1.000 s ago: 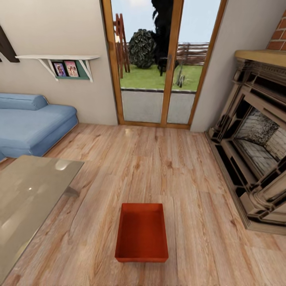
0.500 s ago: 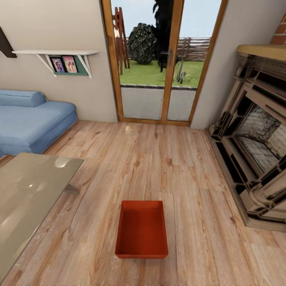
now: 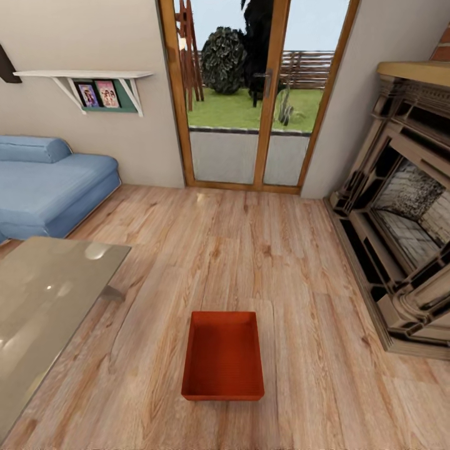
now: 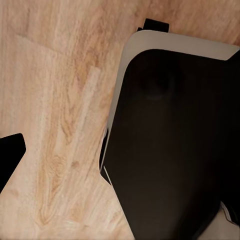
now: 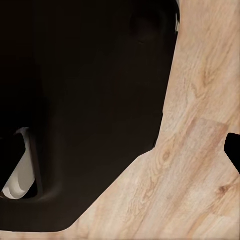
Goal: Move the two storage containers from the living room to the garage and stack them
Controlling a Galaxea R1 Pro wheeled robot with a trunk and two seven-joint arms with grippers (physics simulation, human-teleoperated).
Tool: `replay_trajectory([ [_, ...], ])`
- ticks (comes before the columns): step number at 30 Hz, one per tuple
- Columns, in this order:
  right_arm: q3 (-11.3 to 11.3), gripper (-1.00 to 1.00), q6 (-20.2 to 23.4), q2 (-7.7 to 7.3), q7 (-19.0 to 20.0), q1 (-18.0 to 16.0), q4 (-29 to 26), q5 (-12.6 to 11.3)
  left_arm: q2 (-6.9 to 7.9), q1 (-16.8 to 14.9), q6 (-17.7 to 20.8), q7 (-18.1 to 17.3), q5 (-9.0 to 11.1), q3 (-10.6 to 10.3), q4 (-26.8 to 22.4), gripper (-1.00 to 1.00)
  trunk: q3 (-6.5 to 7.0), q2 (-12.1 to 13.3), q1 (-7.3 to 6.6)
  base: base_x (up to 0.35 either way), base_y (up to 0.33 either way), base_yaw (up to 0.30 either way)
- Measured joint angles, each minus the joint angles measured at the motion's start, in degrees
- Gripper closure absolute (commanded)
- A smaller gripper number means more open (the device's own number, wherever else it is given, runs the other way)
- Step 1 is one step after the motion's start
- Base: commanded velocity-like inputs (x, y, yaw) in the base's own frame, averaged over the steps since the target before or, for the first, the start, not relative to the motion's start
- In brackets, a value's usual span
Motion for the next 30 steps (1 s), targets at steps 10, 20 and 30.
replay_trajectory([
  [10,0.00,-1.00,0.03,0.00,0.00,0.00,0.00,0.00,0.00,0.00,0.00,0.00,0.00,-0.01,0.01,-1.00,-0.92,0.00,0.00,0.000,0.000,0.000],
  [20,0.00,-1.00,0.03,0.00,0.00,0.00,0.00,0.00,0.00,0.00,0.00,0.01,0.00,0.03,0.00,-1.00,-1.85,0.00,0.00,0.000,0.000,0.000],
  [30,0.00,-1.00,0.00,0.00,0.00,0.00,0.00,0.00,0.00,0.00,0.00,-0.01,0.00,0.03,0.00,-1.00,-2.77,0.00,0.00,0.000,0.000,0.000],
])
